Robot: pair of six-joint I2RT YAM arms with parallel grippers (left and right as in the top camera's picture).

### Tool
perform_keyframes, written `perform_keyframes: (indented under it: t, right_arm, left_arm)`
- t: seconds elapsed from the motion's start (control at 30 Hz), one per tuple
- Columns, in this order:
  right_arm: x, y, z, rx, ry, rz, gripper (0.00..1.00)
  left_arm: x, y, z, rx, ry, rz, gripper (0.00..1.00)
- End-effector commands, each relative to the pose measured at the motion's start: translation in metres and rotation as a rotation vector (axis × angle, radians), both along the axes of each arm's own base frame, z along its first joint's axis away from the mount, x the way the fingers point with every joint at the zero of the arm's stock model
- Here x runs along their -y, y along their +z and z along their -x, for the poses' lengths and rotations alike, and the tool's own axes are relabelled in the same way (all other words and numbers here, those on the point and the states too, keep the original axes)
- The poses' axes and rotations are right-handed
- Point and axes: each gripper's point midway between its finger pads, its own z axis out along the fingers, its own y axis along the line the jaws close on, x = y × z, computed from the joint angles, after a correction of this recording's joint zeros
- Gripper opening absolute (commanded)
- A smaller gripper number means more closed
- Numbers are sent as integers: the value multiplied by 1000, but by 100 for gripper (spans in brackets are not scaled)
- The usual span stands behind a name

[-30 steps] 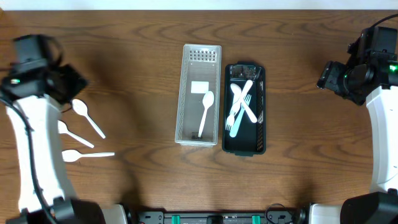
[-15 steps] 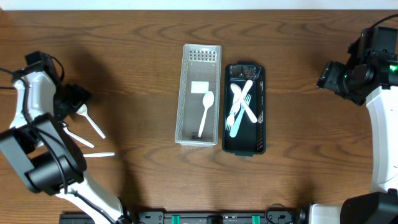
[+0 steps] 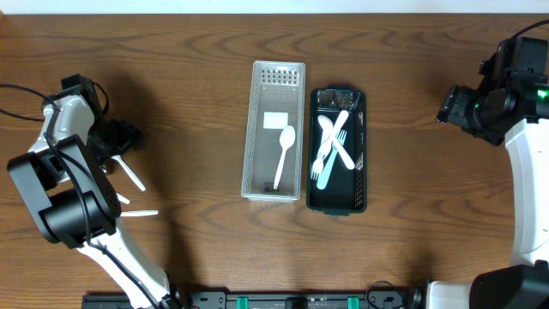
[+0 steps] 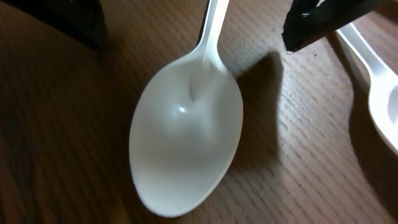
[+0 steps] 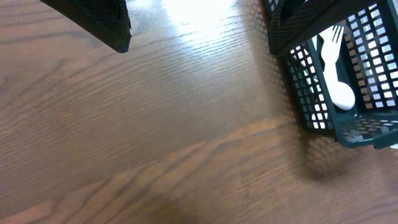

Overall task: Pack container
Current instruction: 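Return left gripper to the spoons and grasp another white spoon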

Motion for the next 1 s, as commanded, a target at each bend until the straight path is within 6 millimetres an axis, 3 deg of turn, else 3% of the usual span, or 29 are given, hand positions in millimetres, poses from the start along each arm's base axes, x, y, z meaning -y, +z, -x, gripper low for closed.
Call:
perform_keyframes:
  t: [0.0, 0.23, 0.5, 0.7, 0.83, 0.97]
  right_arm:
    - [1, 3, 1, 4, 4, 7, 74]
    - [1, 2, 2, 0, 4, 6, 74]
    - [1, 1, 5, -12, 5, 4, 75]
    - [1, 1, 5, -11, 4, 4, 75]
    - [1, 1, 5, -14, 4, 4, 75]
    - [0, 1, 6, -17, 4, 3, 75]
  left_arm:
    - [-1, -7, 2, -14, -15, 2, 94]
    - [-1, -12, 1, -17, -15, 3, 94]
    - [5, -31, 16, -63, -15, 23, 94]
    - [7, -31, 18, -75, -15, 29, 94]
    - [8, -30, 22, -88, -15, 35, 79]
    - [9, -30, 24, -97, -15, 39, 56]
